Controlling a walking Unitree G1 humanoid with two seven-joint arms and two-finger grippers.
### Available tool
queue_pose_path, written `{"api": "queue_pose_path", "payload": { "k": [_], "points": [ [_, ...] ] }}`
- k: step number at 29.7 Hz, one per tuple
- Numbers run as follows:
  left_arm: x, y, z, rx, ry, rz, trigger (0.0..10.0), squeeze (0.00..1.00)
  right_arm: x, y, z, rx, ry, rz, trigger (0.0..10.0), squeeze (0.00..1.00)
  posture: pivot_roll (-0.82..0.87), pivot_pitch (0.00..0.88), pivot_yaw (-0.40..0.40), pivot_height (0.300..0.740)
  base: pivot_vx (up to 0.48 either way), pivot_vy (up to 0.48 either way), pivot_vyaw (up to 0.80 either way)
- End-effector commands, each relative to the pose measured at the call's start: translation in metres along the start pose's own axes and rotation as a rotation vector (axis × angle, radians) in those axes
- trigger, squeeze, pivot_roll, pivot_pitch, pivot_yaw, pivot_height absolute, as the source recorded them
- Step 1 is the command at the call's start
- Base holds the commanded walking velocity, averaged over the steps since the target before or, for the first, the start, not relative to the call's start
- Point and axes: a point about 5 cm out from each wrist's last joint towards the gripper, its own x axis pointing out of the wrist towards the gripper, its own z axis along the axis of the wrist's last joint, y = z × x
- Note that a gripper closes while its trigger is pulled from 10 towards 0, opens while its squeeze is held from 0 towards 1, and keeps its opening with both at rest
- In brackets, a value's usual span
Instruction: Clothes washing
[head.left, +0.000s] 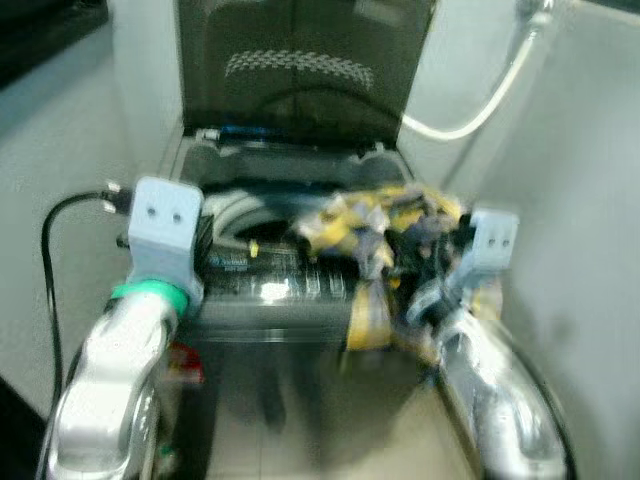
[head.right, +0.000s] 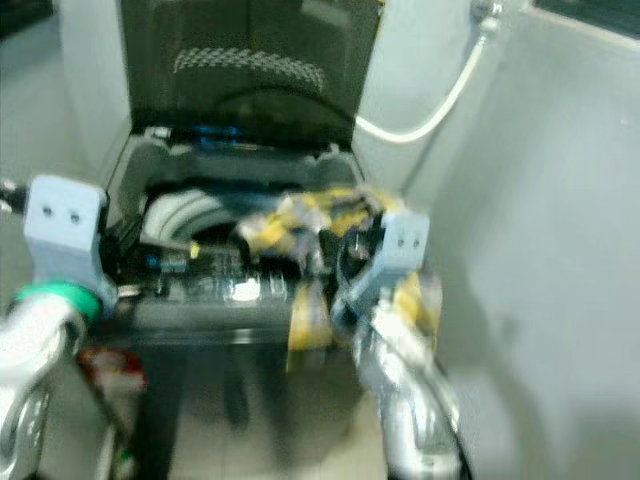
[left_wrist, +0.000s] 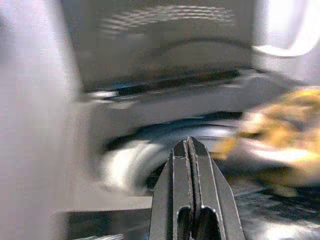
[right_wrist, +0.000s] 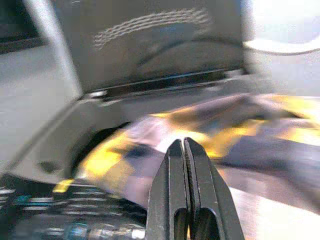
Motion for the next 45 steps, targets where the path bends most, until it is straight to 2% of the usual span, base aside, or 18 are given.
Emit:
{"api": "queue_pose_path", "payload": {
  "k": [1, 5, 6, 10, 14, 24, 26, 28, 33, 35, 36, 38, 41, 43, 45],
  "points": [
    [-0.002, -0.002, -0.007, -0.003, 0.035, -0.003, 10.0, 0.0, -0.001, 0.0, -0.003, 0.007, 0.015, 0.001, 10.0, 0.0, 0.04, 0.056, -0.025, 0.74, 0.0, -0.48, 0.0],
    [-0.003, -0.001, -0.009, -0.013, 0.053, 0.01, 10.0, 0.0, -0.002, 0.0, -0.004, 0.011, 0.02, 0.006, 10.0, 0.0, 0.04, 0.052, -0.029, 0.74, 0.0, -0.24, 0.0],
    [-0.003, 0.0, -0.01, -0.052, 0.054, 0.019, 10.0, 0.0, -0.002, 0.0, -0.004, 0.011, 0.022, 0.007, 10.0, 0.0, 0.04, 0.052, -0.029, 0.74, 0.0, 0.0, 0.0],
    [-0.002, 0.001, -0.01, -0.074, 0.06, 0.03, 10.0, 0.0, -0.003, -0.001, -0.004, 0.013, 0.024, 0.007, 10.0, 0.0, 0.04, 0.051, -0.031, 0.74, 0.0, 0.0, 0.0],
    [-0.002, 0.002, -0.009, -0.034, 0.054, 0.028, 10.0, 0.0, -0.002, -0.002, -0.004, 0.011, 0.027, 0.008, 10.0, 0.0, 0.04, 0.054, -0.034, 0.74, 0.0, 0.0, 0.0],
    [-0.005, -0.002, -0.012, -0.005, 0.039, 0.015, 10.0, 0.0, -0.001, -0.001, -0.006, 0.003, 0.042, 0.006, 10.0, 0.0, 0.04, 0.062, -0.034, 0.74, 0.0, 0.0, 0.0],
    [-0.006, -0.003, -0.02, 0.014, 0.072, 0.02, 10.0, 0.0, 0.0, -0.001, -0.009, 0.0, 0.061, 0.002, 10.0, 0.0, 0.04, 0.061, -0.031, 0.74, 0.0, 0.0, 0.0],
    [-0.006, -0.003, -0.02, 0.014, 0.072, 0.02, 10.0, 0.0, 0.0, -0.001, -0.009, 0.0, 0.061, 0.002, 10.0, 0.0, 0.04, 0.061, -0.031, 0.74, 0.0, 0.0, 0.0],
    [0.001, 0.003, -0.021, 0.016, 0.072, 0.078, 10.0, 0.0, 0.01, -0.006, -0.017, -0.042, 0.115, -0.045, 10.0, 0.0, 0.04, 0.05, -0.027, 0.74, 0.0, 0.0, 0.0],
    [0.005, 0.007, -0.02, -0.002, 0.048, 0.101, 10.0, 0.0, 0.017, -0.007, -0.02, -0.052, 0.132, -0.053, 10.0, 0.0, 0.04, 0.047, -0.023, 0.74, 0.0, 0.0, 0.0],
    [0.007, 0.008, -0.02, -0.043, 0.028, 0.089, 10.0, 0.0, 0.021, -0.005, -0.025, -0.044, 0.18, -0.026, 10.0, 0.0, 0.03, 0.045, -0.022, 0.74, 0.0, 0.0, 0.0],
    [0.01, 0.005, -0.018, -0.148, -0.018, 0.083, 10.0, 0.0, 0.027, -0.005, -0.035, -0.085, 0.237, -0.016, 10.0, 0.0, 0.04, 0.042, -0.021, 0.74, 0.0, 0.0, 0.0],
    [0.011, 0.005, -0.018, -0.162, -0.031, 0.115, 10.0, 0.0, 0.028, -0.004, -0.037, -0.087, 0.242, -0.015, 10.0, 0.0, 0.04, 0.042, -0.021, 0.74, 0.0, 0.0, 0.0],
    [0.014, 0.005, -0.022, -0.112, 0.006, 0.174, 10.0, 0.0, 0.03, -0.001, -0.039, -0.076, 0.238, -0.006, 10.0, 0.0, 0.05, 0.039, -0.02, 0.74, 0.0, 0.0, 0.0],
    [0.014, 0.001, -0.025, -0.11, 0.037, 0.141, 10.0, 0.0, 0.032, 0.002, -0.038, -0.065, 0.228, 0.005, 10.0, 0.0, 0.04, 0.038, -0.017, 0.74, 0.0, 0.0, 0.0]
  ]
}}
